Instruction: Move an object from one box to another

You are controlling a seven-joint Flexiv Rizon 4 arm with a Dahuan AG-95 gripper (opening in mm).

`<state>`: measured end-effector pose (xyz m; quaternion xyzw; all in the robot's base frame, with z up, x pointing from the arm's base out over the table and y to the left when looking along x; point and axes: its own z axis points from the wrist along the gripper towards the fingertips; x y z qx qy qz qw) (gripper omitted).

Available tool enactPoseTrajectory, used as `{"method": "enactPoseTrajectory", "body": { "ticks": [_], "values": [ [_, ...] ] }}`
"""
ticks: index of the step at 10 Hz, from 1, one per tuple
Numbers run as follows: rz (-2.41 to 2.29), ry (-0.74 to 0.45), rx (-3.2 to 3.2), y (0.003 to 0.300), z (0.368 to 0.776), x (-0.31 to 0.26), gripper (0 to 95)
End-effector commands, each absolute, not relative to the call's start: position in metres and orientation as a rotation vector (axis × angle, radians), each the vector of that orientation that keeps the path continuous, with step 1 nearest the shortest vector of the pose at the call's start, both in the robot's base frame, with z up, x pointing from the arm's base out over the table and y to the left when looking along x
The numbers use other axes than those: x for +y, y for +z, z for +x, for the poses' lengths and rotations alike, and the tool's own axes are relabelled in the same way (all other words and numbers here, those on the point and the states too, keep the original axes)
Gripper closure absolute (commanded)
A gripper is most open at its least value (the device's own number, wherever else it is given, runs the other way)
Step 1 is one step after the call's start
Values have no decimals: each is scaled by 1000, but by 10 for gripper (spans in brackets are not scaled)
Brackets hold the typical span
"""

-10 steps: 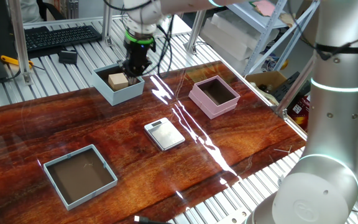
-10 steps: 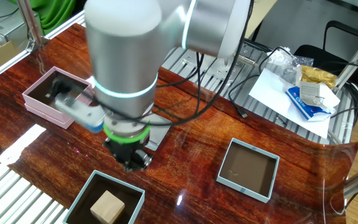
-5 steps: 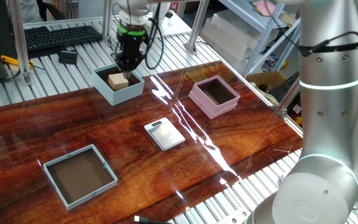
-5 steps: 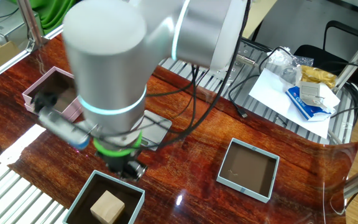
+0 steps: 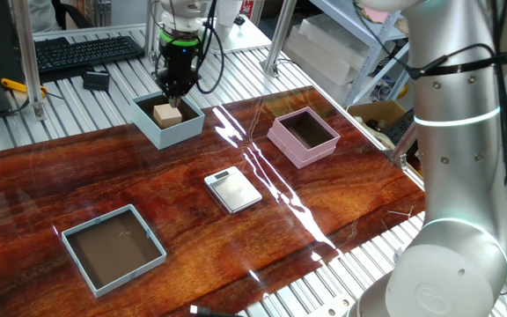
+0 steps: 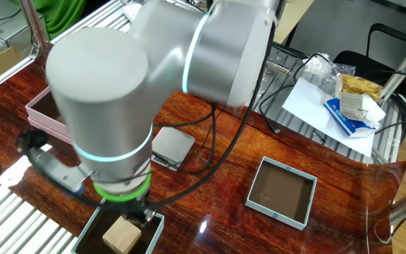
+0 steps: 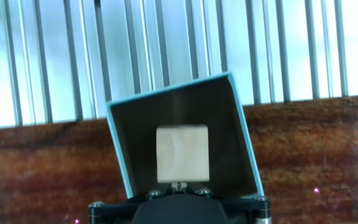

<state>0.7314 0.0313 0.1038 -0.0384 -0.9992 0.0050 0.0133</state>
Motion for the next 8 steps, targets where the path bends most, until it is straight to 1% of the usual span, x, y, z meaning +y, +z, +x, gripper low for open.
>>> {"method": "enactPoseTrajectory", "body": {
  "ticks": [1,5,8],
  "values": [
    [-124,8,-3109,100,736,31,950],
    [-149,-3,-3102,87,755,25,950],
    [-185,1,-3103,78,759,23,950]
  ]
}}
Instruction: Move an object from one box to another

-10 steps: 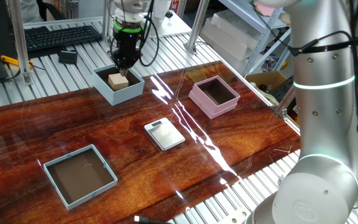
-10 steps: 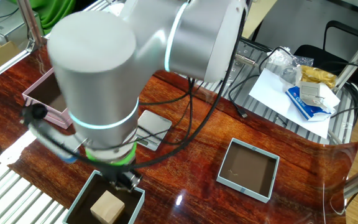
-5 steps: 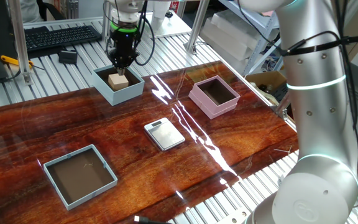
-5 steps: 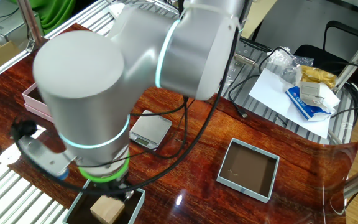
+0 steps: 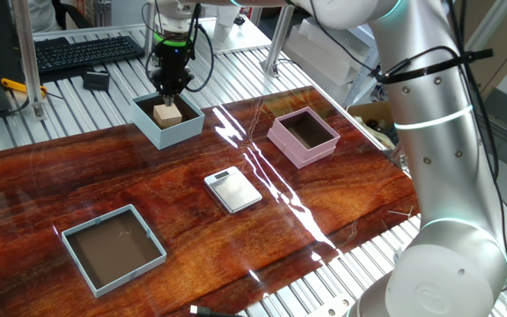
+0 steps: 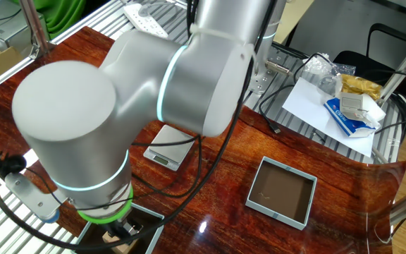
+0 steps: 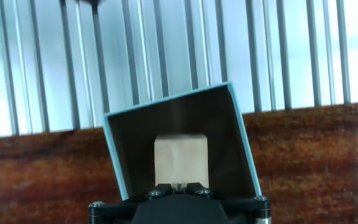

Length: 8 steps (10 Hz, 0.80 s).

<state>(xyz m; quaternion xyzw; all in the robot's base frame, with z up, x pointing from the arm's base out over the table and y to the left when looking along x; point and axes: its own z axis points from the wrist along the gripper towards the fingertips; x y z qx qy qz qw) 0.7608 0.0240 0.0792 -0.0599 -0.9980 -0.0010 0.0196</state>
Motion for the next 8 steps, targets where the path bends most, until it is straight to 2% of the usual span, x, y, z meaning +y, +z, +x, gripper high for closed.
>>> {"method": "enactPoseTrajectory", "body": {
  "ticks": [1,3,4,6,7,8],
  "values": [
    [-184,0,-3101,77,760,22,950],
    [-196,2,-3099,75,761,21,950],
    [-202,3,-3099,75,761,21,760],
    [-220,4,-3099,73,762,20,760],
    [-227,3,-3098,73,762,20,570],
    [-228,0,-3097,73,762,20,570]
  ]
}}
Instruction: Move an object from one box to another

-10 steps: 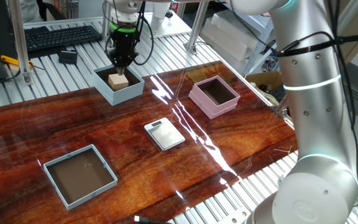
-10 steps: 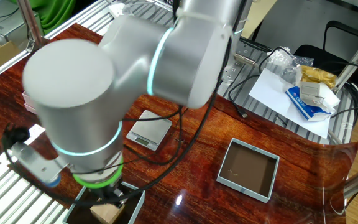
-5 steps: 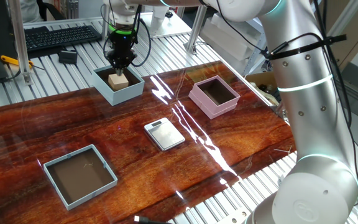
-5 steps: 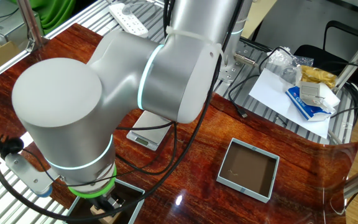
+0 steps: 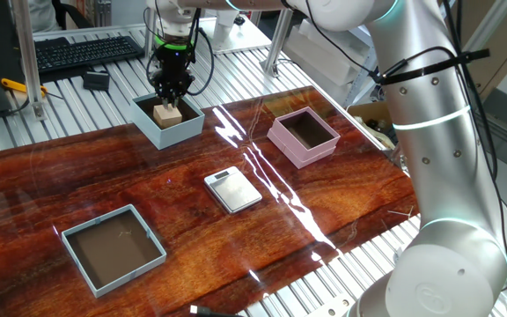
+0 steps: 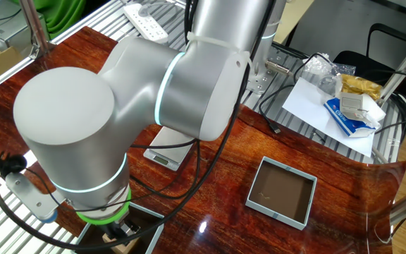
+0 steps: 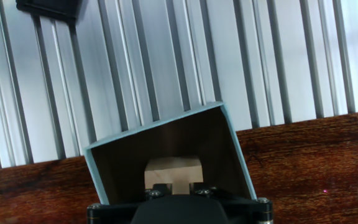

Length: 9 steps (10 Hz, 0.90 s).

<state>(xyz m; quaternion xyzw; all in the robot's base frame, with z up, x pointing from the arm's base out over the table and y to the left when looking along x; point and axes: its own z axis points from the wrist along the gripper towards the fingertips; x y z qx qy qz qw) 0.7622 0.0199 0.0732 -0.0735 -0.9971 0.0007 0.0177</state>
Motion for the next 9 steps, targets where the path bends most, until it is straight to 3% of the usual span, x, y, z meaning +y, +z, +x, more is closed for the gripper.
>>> {"method": "enactPoseTrajectory", "body": {
  "ticks": [1,4,5,9],
  "values": [
    [-235,-2,-3097,73,762,20,570],
    [-253,-3,-3095,72,762,20,570],
    [-258,-4,-3094,71,763,20,380],
    [-283,-19,-3090,68,763,21,380]
  ]
}}
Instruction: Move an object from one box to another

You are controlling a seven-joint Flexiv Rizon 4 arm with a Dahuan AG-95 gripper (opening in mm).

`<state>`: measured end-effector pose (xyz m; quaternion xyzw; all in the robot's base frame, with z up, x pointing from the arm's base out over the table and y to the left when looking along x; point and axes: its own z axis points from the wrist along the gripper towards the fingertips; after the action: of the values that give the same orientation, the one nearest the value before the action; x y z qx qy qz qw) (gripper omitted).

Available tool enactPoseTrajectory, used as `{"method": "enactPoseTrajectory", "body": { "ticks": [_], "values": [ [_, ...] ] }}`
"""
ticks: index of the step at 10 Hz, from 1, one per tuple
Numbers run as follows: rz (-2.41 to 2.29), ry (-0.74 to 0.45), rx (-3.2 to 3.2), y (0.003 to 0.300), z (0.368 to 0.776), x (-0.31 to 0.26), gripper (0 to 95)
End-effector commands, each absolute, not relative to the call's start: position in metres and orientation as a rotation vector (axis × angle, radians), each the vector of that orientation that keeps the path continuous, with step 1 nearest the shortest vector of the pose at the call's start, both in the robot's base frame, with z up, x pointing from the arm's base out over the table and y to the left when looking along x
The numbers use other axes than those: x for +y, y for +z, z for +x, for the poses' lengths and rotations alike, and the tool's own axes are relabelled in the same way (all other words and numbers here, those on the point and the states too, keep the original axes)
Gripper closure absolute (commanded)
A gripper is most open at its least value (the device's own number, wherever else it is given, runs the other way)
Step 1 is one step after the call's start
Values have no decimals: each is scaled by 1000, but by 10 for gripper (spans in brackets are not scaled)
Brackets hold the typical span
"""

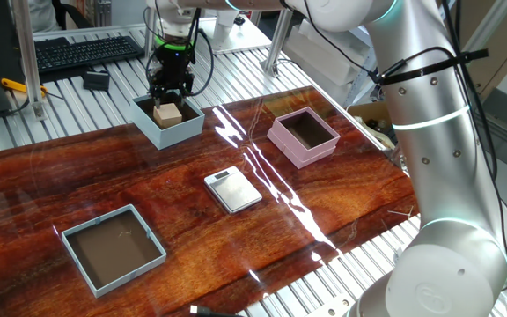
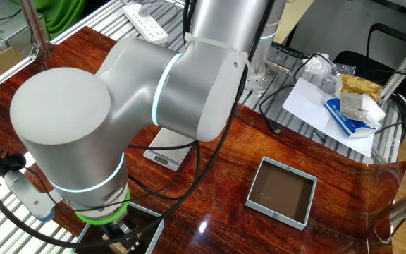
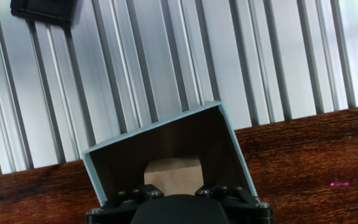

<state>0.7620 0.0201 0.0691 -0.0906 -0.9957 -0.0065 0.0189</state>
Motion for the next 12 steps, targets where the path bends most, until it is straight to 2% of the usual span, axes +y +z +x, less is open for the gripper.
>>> {"method": "enactPoseTrajectory", "body": {
  "ticks": [1,9,10,12],
  "values": [
    [-285,-21,-3089,68,763,21,190],
    [-309,-25,-3085,58,764,22,190],
    [-309,-25,-3085,57,764,23,0],
    [-310,-25,-3085,54,765,23,0]
  ]
}}
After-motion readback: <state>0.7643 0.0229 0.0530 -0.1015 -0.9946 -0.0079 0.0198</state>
